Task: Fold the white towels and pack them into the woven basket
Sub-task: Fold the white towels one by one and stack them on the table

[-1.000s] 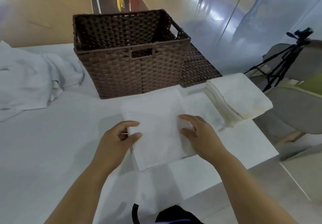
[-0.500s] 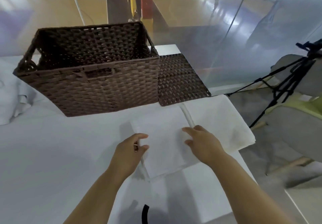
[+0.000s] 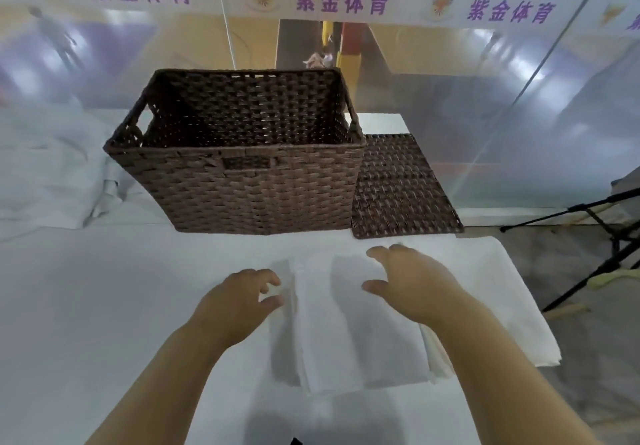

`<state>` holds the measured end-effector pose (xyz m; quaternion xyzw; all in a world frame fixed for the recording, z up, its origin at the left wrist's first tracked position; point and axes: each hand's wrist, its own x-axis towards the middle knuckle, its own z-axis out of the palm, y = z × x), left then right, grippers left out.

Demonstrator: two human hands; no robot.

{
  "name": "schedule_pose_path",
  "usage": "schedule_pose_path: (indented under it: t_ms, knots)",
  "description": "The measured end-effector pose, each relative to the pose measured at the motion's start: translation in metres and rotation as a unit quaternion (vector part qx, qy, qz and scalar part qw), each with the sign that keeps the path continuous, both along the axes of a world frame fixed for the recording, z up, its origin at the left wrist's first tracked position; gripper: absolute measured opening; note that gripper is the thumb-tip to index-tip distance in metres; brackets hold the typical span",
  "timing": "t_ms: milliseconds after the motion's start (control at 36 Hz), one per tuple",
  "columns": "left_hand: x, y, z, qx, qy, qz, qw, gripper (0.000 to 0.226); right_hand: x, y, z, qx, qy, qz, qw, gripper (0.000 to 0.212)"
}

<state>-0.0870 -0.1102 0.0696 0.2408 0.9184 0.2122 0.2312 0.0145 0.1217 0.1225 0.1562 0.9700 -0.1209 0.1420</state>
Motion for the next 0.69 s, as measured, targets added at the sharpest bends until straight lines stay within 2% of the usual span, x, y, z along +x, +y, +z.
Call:
schedule_pose_path:
  t_ms: [222,444,694]
  knots:
    - [-0.044,-0.065,0.002,-0.063,0.036,0.043,0.996,0.03,-0.073,-0.058,0.01,0.005,-0.035,0.105,0.994,0.058]
    - [-0.094,-0.17,-0.034,-0.124,-0.015,0.08,0.989,0.031,-0.156,-0.155,-0.025,-0.01,-0.108,0.197,0.974,0.054]
    - [-0.177,-0.297,-0.072,-0.141,-0.071,0.108,0.982,0.029,-0.262,-0.273,-0.074,-0.028,-0.176,0.213,0.961,0.053]
